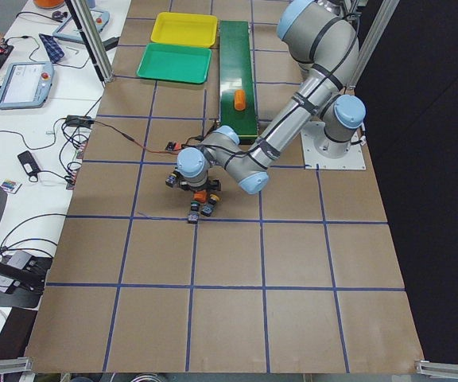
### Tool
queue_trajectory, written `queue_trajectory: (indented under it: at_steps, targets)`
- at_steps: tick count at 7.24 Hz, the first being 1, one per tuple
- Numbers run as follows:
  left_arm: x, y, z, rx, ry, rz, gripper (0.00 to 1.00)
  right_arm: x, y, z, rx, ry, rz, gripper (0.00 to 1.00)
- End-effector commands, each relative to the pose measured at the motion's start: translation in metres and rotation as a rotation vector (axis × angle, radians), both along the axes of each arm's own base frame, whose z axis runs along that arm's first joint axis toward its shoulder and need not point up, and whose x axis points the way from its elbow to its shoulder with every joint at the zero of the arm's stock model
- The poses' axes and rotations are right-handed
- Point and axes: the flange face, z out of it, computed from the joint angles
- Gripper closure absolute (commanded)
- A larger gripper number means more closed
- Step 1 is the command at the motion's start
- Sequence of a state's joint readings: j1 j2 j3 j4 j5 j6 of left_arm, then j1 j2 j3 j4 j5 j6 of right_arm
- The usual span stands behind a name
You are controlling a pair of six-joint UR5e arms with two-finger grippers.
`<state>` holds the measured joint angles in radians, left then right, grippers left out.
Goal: Sort buttons by color to trays
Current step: 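Return the left gripper to the pile and grasp the printed orange cylinder, then carry the printed orange cylinder to the belt and release it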
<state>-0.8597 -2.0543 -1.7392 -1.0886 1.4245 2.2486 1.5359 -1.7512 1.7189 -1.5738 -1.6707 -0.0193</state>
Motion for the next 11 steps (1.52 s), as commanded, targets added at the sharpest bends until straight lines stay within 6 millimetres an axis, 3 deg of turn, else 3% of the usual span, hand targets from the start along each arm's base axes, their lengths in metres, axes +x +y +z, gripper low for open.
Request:
queue_trajectory:
  at_steps: [1,3,5,7,9,10,11]
  targets:
    - [-0.011,0.01,0.032,0.028,0.016,0.052,0.85,-0.001,-0.007,0.003,0.012,0.005,-0.003,0.0]
    - [-0.044,0.024,0.086,0.065,0.028,0.089,0.84,0.0,-0.006,-0.004,0.027,0.006,-0.009,0.0]
    - [-0.137,0.025,0.118,0.077,-0.001,0.003,0.84,-0.002,-0.003,-0.009,0.038,0.012,-0.012,0.0]
    - [-0.207,0.061,0.116,0.103,-0.01,0.04,0.83,0.001,-0.002,-0.007,0.031,-0.001,-0.01,0.0]
    - [-0.277,0.075,0.117,0.085,-0.044,0.049,0.8,0.001,-0.004,-0.008,0.031,0.002,-0.009,0.0]
    - [-0.3,0.08,0.108,0.079,-0.055,0.069,0.79,0.0,-0.003,-0.008,0.033,0.014,-0.009,0.0]
    - [-0.296,0.08,0.096,0.061,-0.057,0.061,0.78,0.0,-0.002,-0.007,0.036,0.014,-0.009,0.0]
